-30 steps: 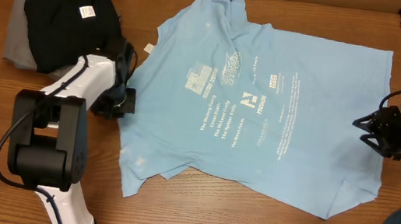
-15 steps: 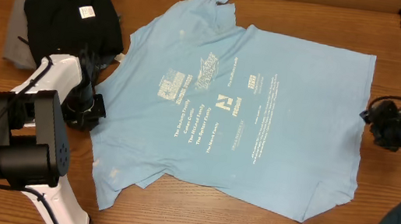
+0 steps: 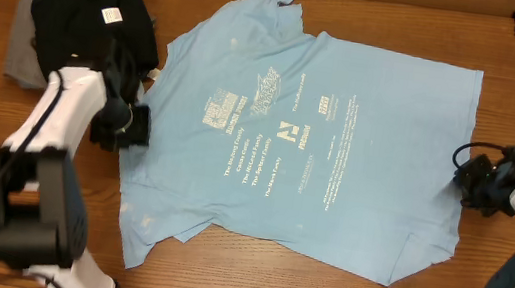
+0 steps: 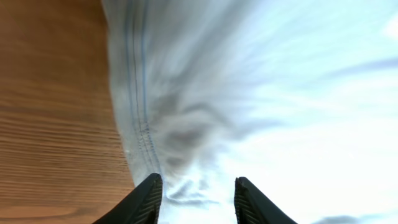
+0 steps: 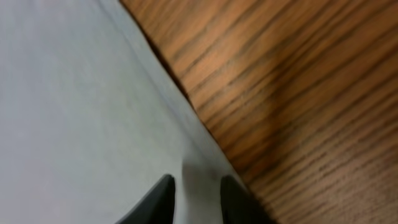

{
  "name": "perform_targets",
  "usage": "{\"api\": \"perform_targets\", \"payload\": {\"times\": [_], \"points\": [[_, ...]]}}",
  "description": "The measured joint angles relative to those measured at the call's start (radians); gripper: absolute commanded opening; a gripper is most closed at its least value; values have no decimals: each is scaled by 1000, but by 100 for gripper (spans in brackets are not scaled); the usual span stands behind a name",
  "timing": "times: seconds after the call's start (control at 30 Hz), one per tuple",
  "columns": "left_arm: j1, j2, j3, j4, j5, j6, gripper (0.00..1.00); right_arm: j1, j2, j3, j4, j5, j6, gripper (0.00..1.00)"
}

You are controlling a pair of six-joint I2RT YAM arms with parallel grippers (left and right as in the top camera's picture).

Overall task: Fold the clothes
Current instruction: 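Pull the hem edges outward with both grippers to smooth the T-shirt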

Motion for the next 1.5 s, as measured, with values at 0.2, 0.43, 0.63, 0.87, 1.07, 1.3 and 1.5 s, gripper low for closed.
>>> {"api": "perform_targets", "payload": {"times": [0.2,0.43,0.63,0.87,1.07,1.3,1.5], "points": [[0,-186,37,-5,46,17,63,-8,17,-6,39,95,108,9],[0,-199,38,-72,65,32,60,-158,38,77,-106,-1,124,26],[0,-199,38,-100,107,36,47,-191,-11,159,-251,-213,74,36],[0,-199,38,-128,117,40,52,-187,-227,167,-508,-277,56,36],[0,-199,38,-129,124,42,56,-155,-283,160,-740,-169,55,35],[0,-199,38,-129,124,43,57,18,-278,-41,-628,-95,69,36],[0,-199,38,-129,124,43,60,152,-277,-171,-515,-22,182,37]]}}
